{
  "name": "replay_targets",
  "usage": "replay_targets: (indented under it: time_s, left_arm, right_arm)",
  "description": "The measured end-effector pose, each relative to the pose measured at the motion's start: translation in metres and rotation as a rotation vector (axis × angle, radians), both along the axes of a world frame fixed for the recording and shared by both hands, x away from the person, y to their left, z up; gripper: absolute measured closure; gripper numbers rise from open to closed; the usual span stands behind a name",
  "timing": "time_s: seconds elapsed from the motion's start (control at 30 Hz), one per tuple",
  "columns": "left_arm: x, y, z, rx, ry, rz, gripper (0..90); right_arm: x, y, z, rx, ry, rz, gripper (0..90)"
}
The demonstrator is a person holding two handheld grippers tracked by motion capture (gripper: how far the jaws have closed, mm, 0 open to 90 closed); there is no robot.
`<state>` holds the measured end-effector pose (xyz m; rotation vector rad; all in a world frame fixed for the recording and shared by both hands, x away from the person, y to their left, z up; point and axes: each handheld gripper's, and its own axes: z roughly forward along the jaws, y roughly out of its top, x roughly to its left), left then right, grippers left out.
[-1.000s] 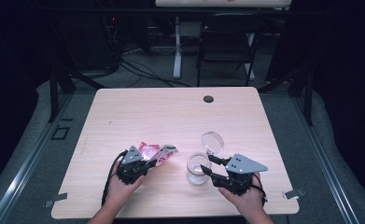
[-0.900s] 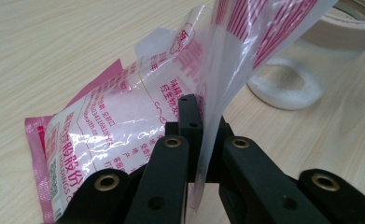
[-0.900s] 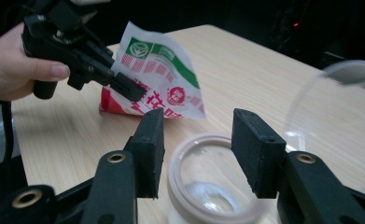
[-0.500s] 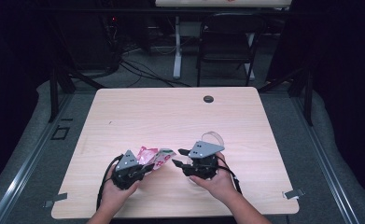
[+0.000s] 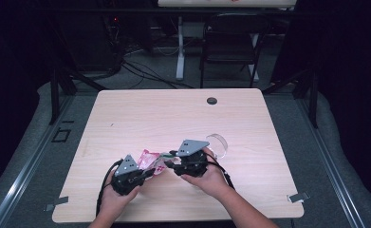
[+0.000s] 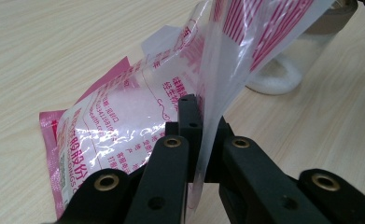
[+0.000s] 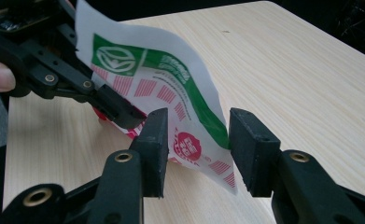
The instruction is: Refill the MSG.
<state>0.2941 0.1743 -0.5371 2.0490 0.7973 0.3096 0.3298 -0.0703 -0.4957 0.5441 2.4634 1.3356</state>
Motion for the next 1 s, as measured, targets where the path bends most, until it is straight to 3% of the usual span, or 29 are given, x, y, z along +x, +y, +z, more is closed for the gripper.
replay_targets:
  time_s: [0.17, 0.2, 0.27, 0.4, 0.67, 1.0]
  left_arm:
    - [0.000, 0.001, 0.000, 0.001, 0.000, 0.008, 90.0]
    - [0.000, 0.001, 0.000, -0.003, 0.001, 0.014, 90.0]
    - [0.000, 0.002, 0.000, 0.004, 0.002, 0.010, 90.0]
    - [0.001, 0.002, 0.000, 0.010, 0.006, 0.016, 89.9]
    - [0.001, 0.005, 0.003, -0.003, -0.007, 0.027, 89.8]
    - [-0.003, 0.010, 0.017, -0.037, -0.050, 0.047, 89.6]
  right_arm:
    - [0.001, 0.001, 0.002, -0.024, -0.008, -0.001, 71.9]
    - [0.002, 0.001, 0.004, -0.018, 0.007, 0.005, 78.7]
    - [0.003, 0.001, 0.005, -0.010, 0.030, 0.027, 81.2]
    - [-0.001, 0.004, 0.005, -0.032, 0.028, 0.051, 88.7]
    - [-0.004, 0.007, 0.010, -0.005, 0.074, 0.034, 90.0]
    - [-0.013, 0.018, 0.028, 0.039, 0.034, 0.047, 90.0]
